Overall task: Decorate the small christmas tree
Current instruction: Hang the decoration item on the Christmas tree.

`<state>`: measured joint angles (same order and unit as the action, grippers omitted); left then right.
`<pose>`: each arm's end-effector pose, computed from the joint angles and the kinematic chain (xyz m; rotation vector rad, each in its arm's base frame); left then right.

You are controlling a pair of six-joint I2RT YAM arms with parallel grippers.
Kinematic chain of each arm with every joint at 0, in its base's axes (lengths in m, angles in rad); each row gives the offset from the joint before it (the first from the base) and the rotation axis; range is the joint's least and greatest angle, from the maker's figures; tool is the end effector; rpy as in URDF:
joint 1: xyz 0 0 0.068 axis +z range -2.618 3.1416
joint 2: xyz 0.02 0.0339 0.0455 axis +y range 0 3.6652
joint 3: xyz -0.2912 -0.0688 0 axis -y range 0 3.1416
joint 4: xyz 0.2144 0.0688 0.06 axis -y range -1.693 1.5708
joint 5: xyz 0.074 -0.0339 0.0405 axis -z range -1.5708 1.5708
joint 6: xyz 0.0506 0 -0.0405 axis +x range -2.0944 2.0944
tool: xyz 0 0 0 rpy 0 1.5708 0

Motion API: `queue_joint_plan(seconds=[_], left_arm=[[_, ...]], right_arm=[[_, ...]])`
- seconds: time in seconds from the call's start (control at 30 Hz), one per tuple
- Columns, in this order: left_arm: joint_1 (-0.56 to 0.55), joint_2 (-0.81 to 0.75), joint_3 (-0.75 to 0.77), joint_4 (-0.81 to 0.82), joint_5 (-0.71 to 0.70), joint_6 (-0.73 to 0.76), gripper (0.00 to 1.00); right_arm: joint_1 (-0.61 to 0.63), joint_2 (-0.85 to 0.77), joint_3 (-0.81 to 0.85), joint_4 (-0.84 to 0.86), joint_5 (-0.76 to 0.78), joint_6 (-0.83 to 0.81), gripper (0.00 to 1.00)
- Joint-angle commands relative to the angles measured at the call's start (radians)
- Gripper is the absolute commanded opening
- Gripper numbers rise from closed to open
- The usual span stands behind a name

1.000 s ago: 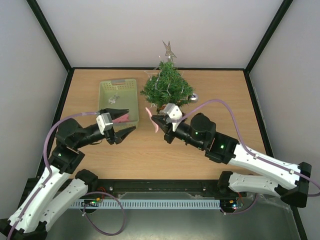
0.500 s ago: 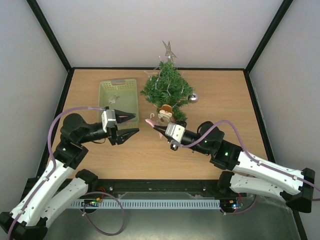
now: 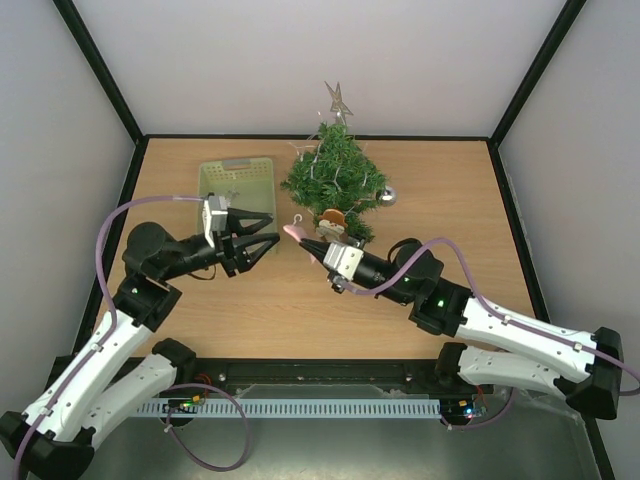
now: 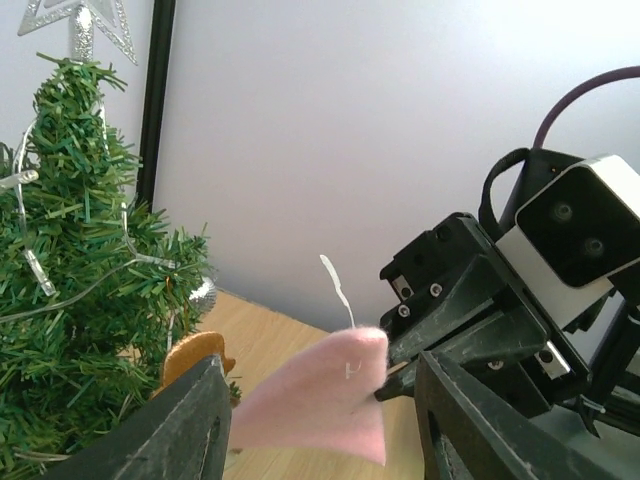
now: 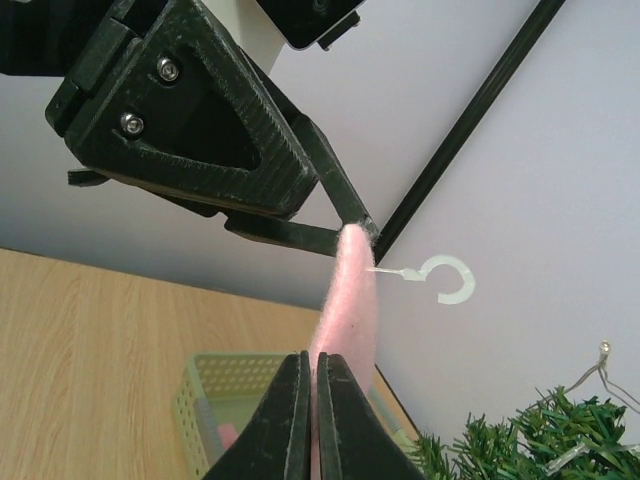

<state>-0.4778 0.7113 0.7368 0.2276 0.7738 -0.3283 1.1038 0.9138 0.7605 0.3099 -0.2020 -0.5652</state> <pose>0.0893 -0.0861 0.3966 0.7934 1.2679 -1.1666 0.0743 0.1700 0.3899 -1.1761 0.8365 0.5863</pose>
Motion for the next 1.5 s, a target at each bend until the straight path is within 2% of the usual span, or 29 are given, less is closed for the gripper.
queue_joint_plan(seconds=[0.0, 0.2, 0.63, 0.7, 0.87, 0.97, 1.03, 1.1, 1.23, 1.3, 1.37, 1.47], left_arm=[[-0.013, 0.018, -0.019, 0.129, -0.022, -0.105, 0.52], [-0.049, 0.044, -0.051, 0.242, -0.055, -0.184, 0.52], [-0.112, 0.053, -0.030, 0.119, -0.203, -0.185, 0.51], [-0.112, 0.042, -0.032, 0.088, -0.229, -0.190, 0.54], [-0.112, 0.004, -0.043, 0.055, -0.308, -0.222, 0.70], [-0.114, -0.010, -0.080, 0.113, -0.302, -0.246, 0.71], [-0.113, -0.008, -0.094, 0.134, -0.294, -0.253, 0.68], [-0.114, -0.001, -0.097, 0.141, -0.279, -0.248, 0.61], [-0.113, 0.017, -0.094, 0.147, -0.265, -0.254, 0.59], [-0.113, 0.025, -0.096, 0.160, -0.255, -0.260, 0.54], [-0.113, 0.032, -0.097, 0.166, -0.245, -0.265, 0.41], [-0.113, 0.032, -0.099, 0.164, -0.241, -0.256, 0.15]], right_arm=[[0.006, 0.023, 0.028, 0.123, 0.017, 0.009, 0.02], [0.007, 0.074, 0.045, 0.150, 0.018, 0.039, 0.02], [0.007, 0.117, 0.074, 0.162, 0.038, 0.074, 0.02], [0.007, 0.114, 0.072, 0.155, 0.043, 0.072, 0.02], [0.007, 0.113, 0.059, 0.146, 0.044, 0.057, 0.02], [0.007, 0.131, 0.067, 0.137, 0.045, 0.044, 0.02], [0.007, 0.143, 0.075, 0.134, 0.040, 0.042, 0.02], [0.007, 0.152, 0.080, 0.135, 0.037, 0.040, 0.02], [0.007, 0.171, 0.094, 0.133, 0.042, 0.037, 0.02], [0.007, 0.181, 0.099, 0.141, 0.045, 0.036, 0.02], [0.007, 0.192, 0.103, 0.143, 0.048, 0.034, 0.02], [0.007, 0.198, 0.099, 0.141, 0.054, 0.037, 0.02]])
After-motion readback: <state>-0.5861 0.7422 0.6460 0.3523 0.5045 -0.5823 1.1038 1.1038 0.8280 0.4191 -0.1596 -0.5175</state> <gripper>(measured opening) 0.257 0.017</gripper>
